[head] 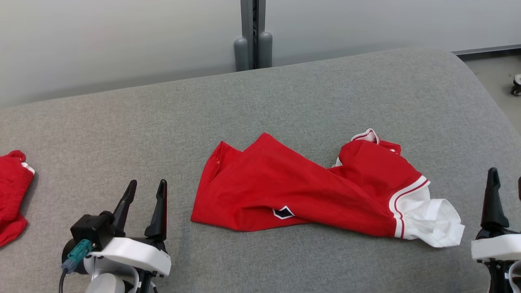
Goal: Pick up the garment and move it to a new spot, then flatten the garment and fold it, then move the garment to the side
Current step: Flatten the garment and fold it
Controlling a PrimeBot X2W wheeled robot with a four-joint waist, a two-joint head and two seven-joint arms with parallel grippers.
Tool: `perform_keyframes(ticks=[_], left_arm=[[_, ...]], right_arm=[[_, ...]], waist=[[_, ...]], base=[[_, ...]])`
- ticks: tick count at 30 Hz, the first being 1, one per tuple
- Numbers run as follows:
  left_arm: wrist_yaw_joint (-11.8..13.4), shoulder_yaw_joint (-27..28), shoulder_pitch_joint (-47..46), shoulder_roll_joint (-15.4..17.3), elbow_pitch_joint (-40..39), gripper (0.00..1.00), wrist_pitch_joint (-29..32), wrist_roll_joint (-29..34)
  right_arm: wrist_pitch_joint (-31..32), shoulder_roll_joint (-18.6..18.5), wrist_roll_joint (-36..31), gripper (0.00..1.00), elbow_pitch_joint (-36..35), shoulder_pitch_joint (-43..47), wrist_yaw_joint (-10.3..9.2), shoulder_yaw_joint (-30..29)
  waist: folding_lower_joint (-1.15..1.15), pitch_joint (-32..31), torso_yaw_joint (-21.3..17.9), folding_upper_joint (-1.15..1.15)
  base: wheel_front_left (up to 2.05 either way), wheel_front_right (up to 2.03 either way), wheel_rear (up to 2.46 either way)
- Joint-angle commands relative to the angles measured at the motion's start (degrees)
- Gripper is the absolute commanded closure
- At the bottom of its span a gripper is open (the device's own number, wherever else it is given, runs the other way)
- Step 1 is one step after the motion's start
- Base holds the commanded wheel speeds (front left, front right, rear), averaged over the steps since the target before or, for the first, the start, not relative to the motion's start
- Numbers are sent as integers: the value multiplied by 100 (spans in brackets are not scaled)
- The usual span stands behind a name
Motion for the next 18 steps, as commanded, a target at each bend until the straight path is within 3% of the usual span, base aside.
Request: perform_keyframes(ticks=[1,9,13,18], left_arm=[[25,16,91,35,13,0,-10,-16],[-10,-290,-181,43,126,0,456,-41],[-38,-676,-687,68,237,0,1228,-8],[-59,-914,-1193,37,341,0,1756,-150]], right_arm=[[-91,3,22,0,-190,80,12,-36],[-179,53,-22,0,-415,154,12,35],[-178,58,-18,0,-319,33,12,186],[-177,58,16,0,-257,-112,12,355]], waist=[[0,-62,-15,0],[0,-182,-2,0],[0,-102,-65,0],[0,49,-213,0]], base=[[0,0,0],[0,0,0],[0,0,0],[0,0,0]])
